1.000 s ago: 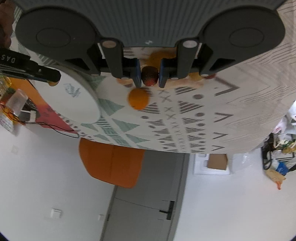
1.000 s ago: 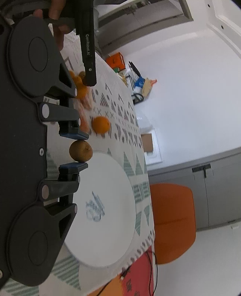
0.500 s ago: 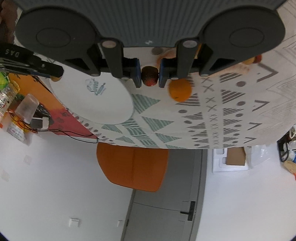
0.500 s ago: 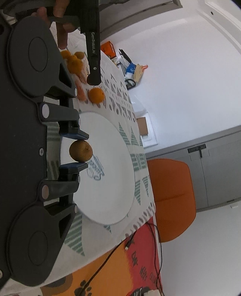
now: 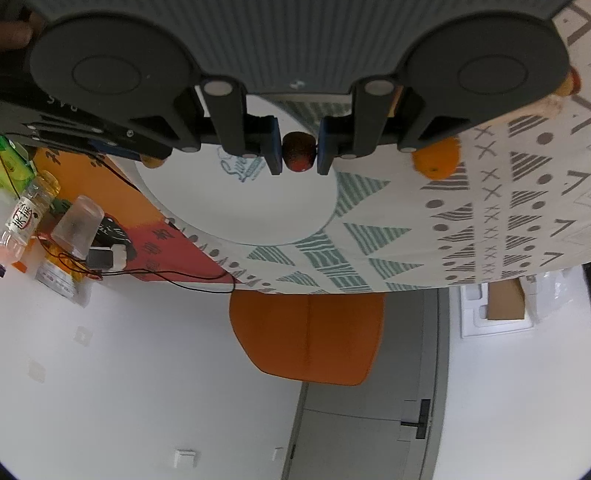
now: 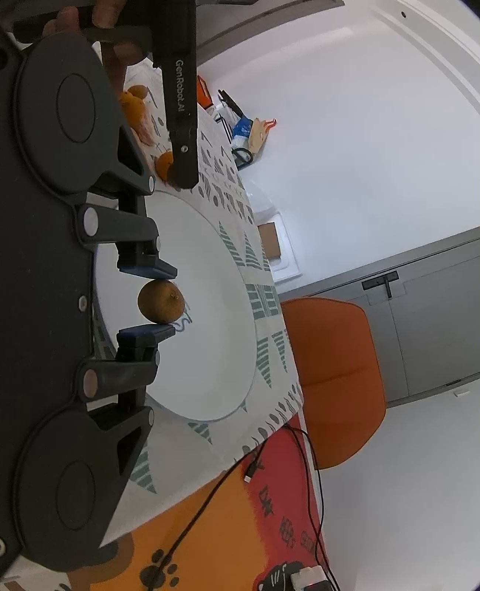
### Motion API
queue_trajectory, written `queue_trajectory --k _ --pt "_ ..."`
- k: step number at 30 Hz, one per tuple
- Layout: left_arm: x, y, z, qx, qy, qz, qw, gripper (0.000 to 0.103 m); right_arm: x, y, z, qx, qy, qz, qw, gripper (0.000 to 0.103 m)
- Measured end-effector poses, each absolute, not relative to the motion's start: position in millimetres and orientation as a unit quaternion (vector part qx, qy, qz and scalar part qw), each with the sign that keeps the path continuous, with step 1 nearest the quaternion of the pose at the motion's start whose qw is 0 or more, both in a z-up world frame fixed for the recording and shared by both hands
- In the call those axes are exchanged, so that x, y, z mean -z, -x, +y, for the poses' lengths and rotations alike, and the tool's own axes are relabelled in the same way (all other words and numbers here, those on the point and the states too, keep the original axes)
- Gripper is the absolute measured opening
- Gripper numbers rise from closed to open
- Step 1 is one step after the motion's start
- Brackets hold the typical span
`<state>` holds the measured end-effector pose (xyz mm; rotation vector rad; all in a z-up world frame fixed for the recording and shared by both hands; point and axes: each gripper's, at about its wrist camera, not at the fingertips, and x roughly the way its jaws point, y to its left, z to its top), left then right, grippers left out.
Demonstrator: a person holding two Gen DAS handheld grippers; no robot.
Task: Organize fruits
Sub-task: 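Carry the red plum with the left tool while the right tool carries the yellow-brown fruit to the white plate, then open the left tool over the plate while the right tool releases its fruit there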
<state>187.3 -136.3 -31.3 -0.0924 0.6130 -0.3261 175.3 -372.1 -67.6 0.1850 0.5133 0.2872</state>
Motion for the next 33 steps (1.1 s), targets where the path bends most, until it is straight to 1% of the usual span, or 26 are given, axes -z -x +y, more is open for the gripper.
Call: queue_trajectory --k 1,2,15,17,20,21,22,23,24,25,26,27,28,29,33 --pt "32 -189 -138 0.162 0.044 0.301 0.939 0.018 67 -176 -373 -0.140 -0.092 0.252 0.953 0.029" --pt "32 -190 -140 0.163 0.044 0.301 0.938 0.018 67 -176 -374 -0.138 -0.092 0.251 0.954 0.030" --pt "27 -200 -163 0.194 0.026 0.289 0.937 0.019 63 -168 -382 -0.124 -0.102 0.241 0.957 0.030" --pt "26 -200 -163 0.188 0.029 0.287 0.939 0.023 64 -167 -382 -0.123 -0.102 0.242 0.957 0.030" --pt "26 -201 -157 0.176 0.034 0.289 0.940 0.027 64 -167 -381 -0.122 -0.102 0.244 0.957 0.031" --pt "25 -201 -153 0.169 0.038 0.290 0.941 0.033 64 -168 -380 -0.123 -0.102 0.245 0.956 0.031" --pt "25 -200 -149 0.159 0.042 0.290 0.943 0.041 64 -168 -380 -0.124 -0.102 0.245 0.956 0.031" --pt "24 -199 -144 0.151 0.044 0.288 0.945 0.046 63 -168 -379 -0.125 -0.101 0.245 0.956 0.033" --pt "23 -197 -140 0.144 0.046 0.285 0.947 0.055 63 -168 -378 -0.126 -0.100 0.244 0.956 0.035" --pt "22 -195 -136 0.138 0.046 0.281 0.949 0.061 63 -168 -376 -0.127 -0.099 0.244 0.956 0.038" --pt "21 -193 -132 0.131 0.047 0.277 0.951 0.064 63 -168 -374 -0.128 -0.099 0.243 0.956 0.040" --pt "20 -191 -128 0.124 0.047 0.274 0.953 0.070 62 -168 -373 -0.129 -0.098 0.242 0.957 0.041" --pt "20 -189 -124 0.118 0.047 0.272 0.954 0.076 62 -168 -371 -0.130 -0.097 0.241 0.957 0.045" --pt "19 -187 -120 0.113 0.047 0.271 0.955 0.078 62 -168 -369 -0.131 -0.097 0.240 0.957 0.050" --pt "18 -183 -106 0.102 0.050 0.276 0.954 0.082 61 -168 -362 -0.135 -0.095 0.237 0.957 0.056"
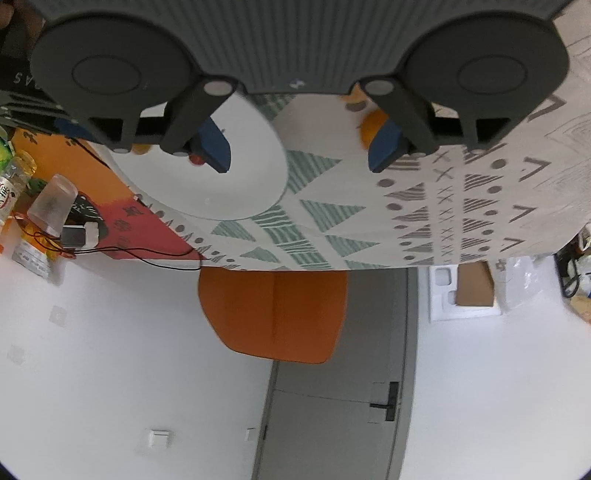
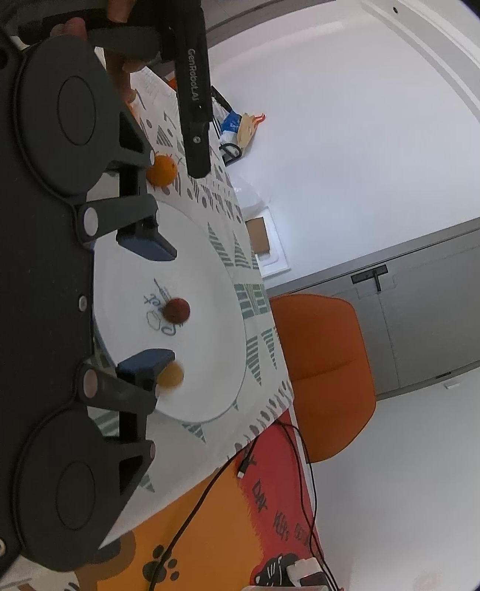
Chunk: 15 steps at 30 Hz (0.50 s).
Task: Organize fruits
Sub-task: 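Open the left tool over the plate while the right tool releases its fruit there, then move both open tools back to the fruit cluster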
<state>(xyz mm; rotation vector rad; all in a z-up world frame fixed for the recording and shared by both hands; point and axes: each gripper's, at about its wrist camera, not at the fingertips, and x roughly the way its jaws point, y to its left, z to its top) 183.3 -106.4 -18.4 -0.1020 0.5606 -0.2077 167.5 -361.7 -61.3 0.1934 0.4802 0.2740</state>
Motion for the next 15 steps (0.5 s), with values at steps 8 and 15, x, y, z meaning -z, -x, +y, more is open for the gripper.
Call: queue_trajectory --k 8,15 --pt "18 -169 -84 0.073 0.059 0.276 0.957 0.089 56 -163 -351 -0.137 -0.098 0.219 0.961 0.100" --pt "17 -153 -65 0.060 0.065 0.271 0.958 0.091 51 -160 -339 -0.137 -0.097 0.211 0.963 0.103"
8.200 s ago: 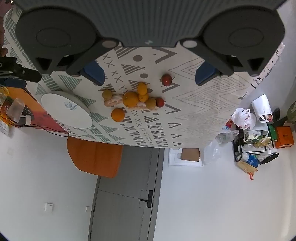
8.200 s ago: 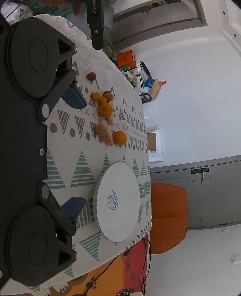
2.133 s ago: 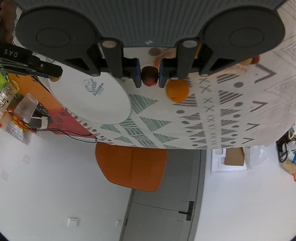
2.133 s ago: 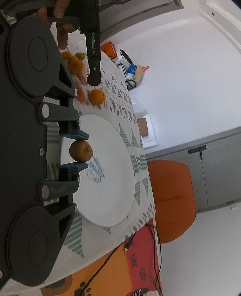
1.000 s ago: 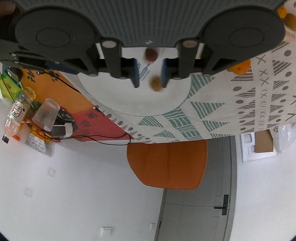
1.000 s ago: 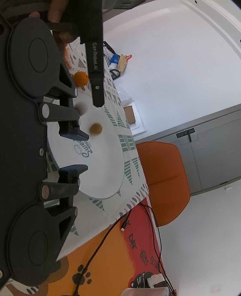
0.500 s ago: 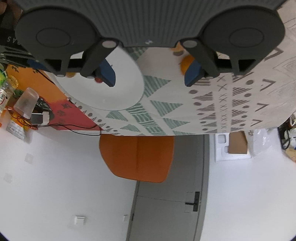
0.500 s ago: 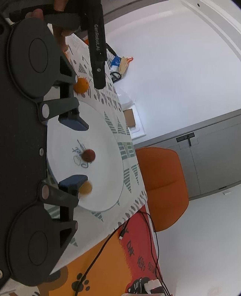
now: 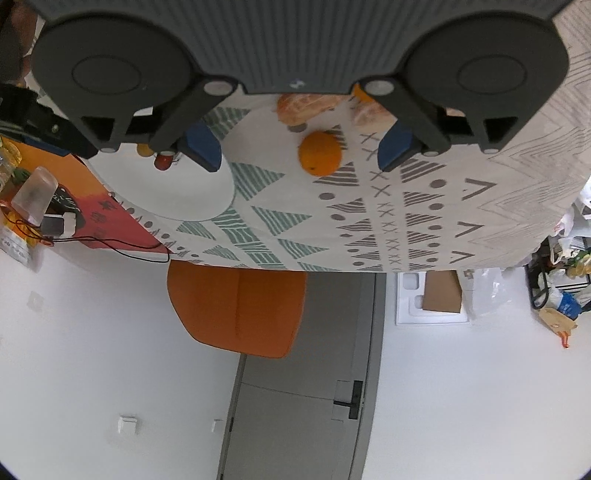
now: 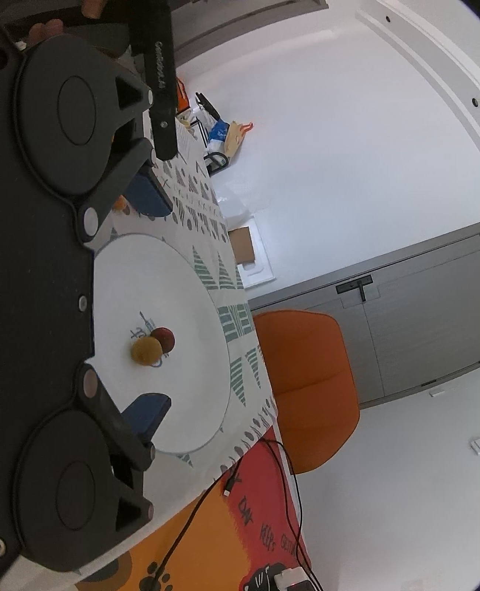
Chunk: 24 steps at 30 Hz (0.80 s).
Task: Organize fruits
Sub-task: 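Move both open tools back to the fruit cluster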
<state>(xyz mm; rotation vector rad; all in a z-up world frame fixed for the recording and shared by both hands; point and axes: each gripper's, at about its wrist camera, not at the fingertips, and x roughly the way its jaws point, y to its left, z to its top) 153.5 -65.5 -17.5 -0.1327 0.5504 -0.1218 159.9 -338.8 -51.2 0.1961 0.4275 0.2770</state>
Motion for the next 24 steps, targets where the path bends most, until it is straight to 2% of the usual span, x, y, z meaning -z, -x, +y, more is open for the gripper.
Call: queue_trajectory --k 24 --pt "33 -118 0 0.003 0.100 0.276 0.956 0.089 57 -158 -285 -0.181 -0.078 0.235 0.952 0.103"
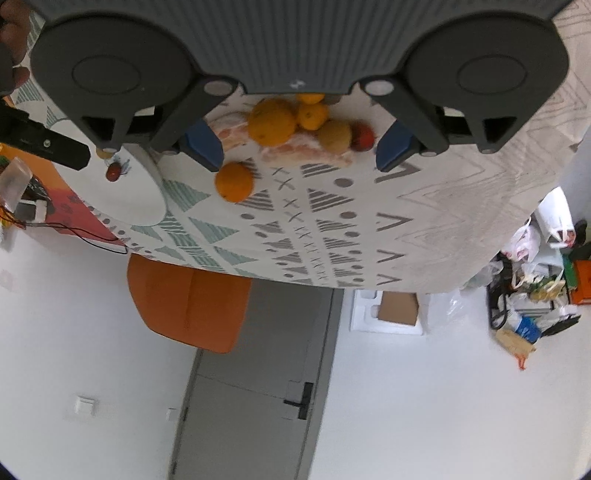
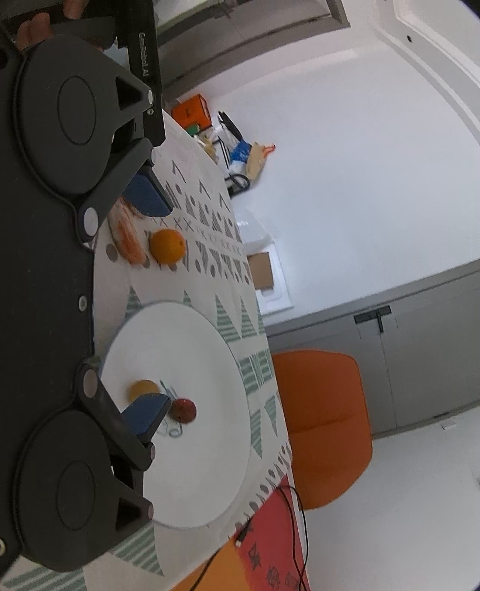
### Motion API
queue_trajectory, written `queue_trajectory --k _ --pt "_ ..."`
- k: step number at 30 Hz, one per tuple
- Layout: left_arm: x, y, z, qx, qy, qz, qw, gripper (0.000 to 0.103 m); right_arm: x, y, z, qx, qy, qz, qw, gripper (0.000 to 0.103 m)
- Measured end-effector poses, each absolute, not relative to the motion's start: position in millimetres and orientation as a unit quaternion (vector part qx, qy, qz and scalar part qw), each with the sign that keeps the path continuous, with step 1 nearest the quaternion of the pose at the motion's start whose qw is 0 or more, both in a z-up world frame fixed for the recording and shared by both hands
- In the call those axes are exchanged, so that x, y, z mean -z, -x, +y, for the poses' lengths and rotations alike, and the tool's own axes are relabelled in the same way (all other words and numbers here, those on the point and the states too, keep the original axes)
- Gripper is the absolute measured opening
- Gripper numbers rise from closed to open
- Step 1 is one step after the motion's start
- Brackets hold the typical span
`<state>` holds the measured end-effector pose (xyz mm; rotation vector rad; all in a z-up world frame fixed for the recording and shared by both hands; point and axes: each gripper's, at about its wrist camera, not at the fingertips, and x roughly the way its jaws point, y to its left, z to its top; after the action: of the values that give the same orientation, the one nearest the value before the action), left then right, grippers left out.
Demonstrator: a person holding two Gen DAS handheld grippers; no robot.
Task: Organize fruits
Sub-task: 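Move both open tools back to the fruit cluster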
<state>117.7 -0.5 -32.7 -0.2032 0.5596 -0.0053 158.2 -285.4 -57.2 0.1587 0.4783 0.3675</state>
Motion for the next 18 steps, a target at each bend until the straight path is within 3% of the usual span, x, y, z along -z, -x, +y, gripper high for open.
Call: queue_trajectory --k 5,18 --pt "43 -115 4 0.003 0.106 0.285 0.952 0.087 57 -156 -275 -0.208 -0.066 0.245 0.945 0.103" --pt "73 -114 10 0.016 0.126 0.316 0.940 0.065 61 -151 -245 -0.228 -0.029 0.255 0.939 0.102"
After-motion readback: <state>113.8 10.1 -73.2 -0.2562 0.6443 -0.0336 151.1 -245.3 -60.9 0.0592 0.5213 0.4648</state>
